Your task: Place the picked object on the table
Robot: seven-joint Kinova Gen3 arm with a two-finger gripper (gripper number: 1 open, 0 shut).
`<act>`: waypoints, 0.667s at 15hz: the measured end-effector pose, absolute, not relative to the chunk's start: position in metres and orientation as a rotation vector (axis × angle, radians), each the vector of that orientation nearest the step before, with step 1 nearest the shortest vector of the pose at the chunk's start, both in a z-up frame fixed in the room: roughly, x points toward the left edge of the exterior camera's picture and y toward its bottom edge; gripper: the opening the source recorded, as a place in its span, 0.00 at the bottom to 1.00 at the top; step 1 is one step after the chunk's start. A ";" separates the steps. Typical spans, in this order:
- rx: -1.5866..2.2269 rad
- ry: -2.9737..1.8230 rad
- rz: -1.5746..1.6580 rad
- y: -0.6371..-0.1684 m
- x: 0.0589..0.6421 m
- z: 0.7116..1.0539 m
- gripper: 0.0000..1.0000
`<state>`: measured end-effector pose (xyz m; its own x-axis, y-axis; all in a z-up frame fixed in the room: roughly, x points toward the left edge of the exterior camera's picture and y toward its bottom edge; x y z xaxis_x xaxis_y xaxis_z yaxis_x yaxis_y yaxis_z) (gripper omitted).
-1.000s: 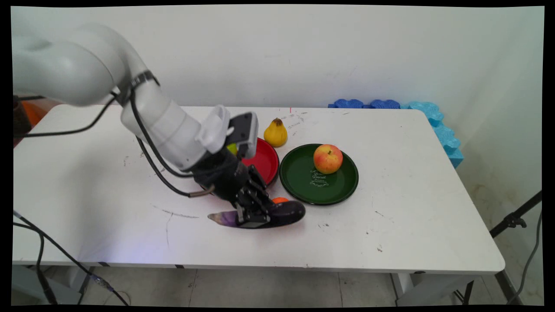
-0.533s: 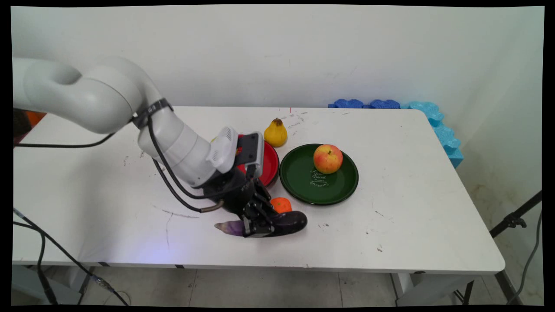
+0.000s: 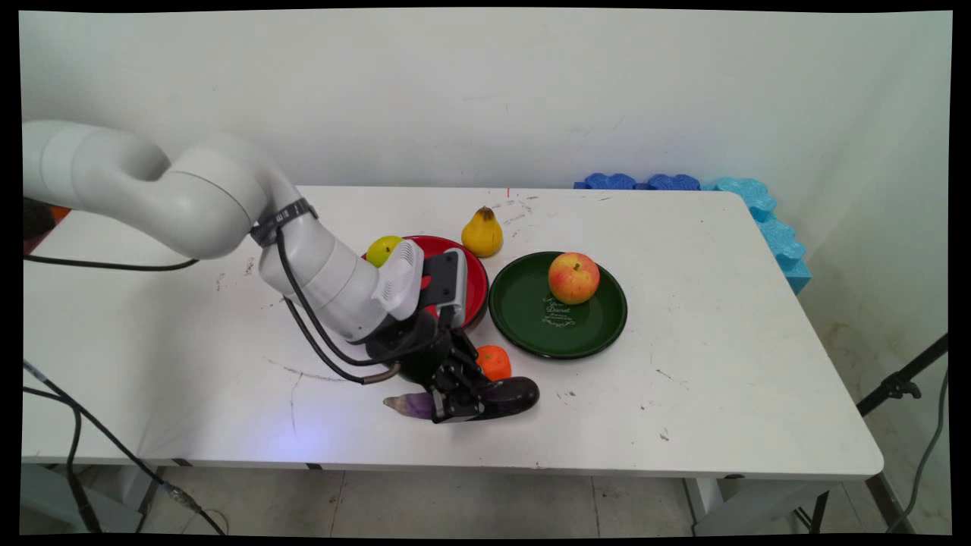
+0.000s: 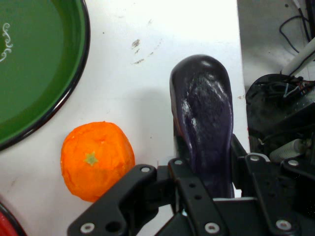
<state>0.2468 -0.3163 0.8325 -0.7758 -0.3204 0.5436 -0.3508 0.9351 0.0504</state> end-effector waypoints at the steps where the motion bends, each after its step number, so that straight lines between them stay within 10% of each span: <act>1: 0.476 -2.521 0.072 -0.316 0.247 0.831 0.00; 6: 0.467 -2.519 0.077 -0.318 0.247 0.821 0.00; 7: 0.467 -2.516 0.078 -0.318 0.247 0.820 1.00; 10: 0.459 -2.510 0.078 -0.319 0.248 0.820 1.00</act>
<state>0.2480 -0.3188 0.8195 -0.7721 -0.3069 0.5564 -0.3409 0.9390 0.0449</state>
